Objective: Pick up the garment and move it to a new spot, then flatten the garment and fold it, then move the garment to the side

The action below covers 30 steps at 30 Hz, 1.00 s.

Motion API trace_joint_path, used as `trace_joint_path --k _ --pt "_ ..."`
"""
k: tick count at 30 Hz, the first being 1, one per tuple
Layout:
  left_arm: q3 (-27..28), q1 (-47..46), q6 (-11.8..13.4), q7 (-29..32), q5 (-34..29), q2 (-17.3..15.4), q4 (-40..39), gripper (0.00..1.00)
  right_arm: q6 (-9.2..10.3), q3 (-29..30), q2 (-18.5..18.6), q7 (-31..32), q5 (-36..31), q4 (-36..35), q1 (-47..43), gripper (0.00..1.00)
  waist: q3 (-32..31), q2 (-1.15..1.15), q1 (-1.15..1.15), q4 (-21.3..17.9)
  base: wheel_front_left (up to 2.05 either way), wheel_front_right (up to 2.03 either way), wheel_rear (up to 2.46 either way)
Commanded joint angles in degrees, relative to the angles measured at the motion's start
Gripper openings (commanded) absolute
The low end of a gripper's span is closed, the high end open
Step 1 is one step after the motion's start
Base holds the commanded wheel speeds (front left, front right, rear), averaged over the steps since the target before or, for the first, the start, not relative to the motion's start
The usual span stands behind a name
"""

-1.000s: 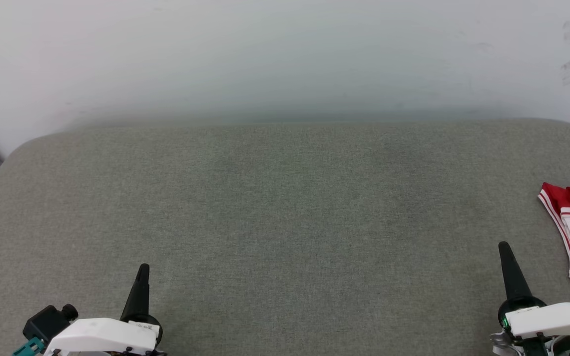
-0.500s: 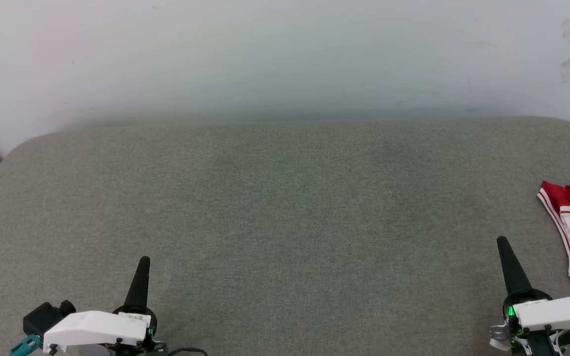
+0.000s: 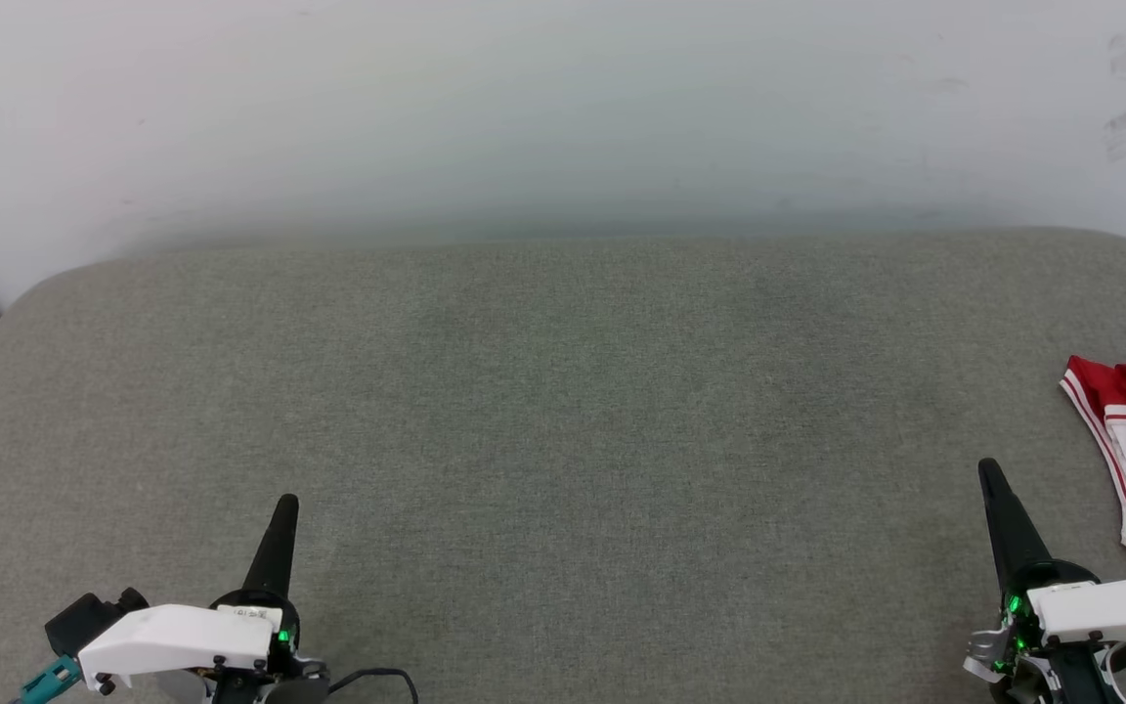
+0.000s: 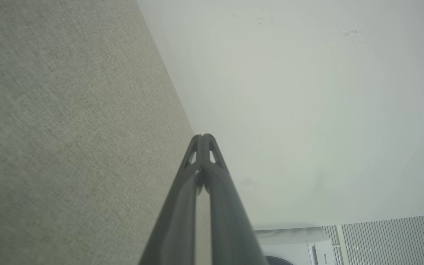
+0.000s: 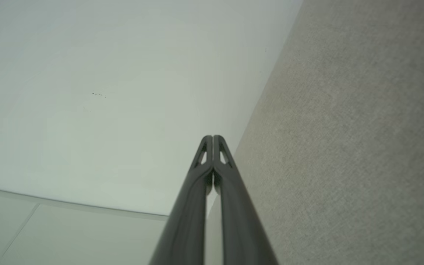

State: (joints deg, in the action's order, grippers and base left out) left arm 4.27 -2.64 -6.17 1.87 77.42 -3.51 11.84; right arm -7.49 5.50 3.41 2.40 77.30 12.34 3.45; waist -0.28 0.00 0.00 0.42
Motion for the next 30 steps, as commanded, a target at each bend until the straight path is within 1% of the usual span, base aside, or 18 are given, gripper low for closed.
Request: trace_joint_path --k 1,30 --pt "0.3 -1.3 -0.5 0.4 1.6 -0.2 0.0 0.00 -0.01 0.2 -0.2 0.5 1.6 0.0 1.1 0.00 0.0 0.00 0.00 0.0 0.00 0.00 0.00" --pt "1.4 -3.6 -1.3 3.7 14.1 0.0 2.1 0.00 0.00 0.8 -0.4 3.7 13.8 1.5 2.9 0.00 0.4 0.00 0.00 -0.4 0.00 0.00 0.00"
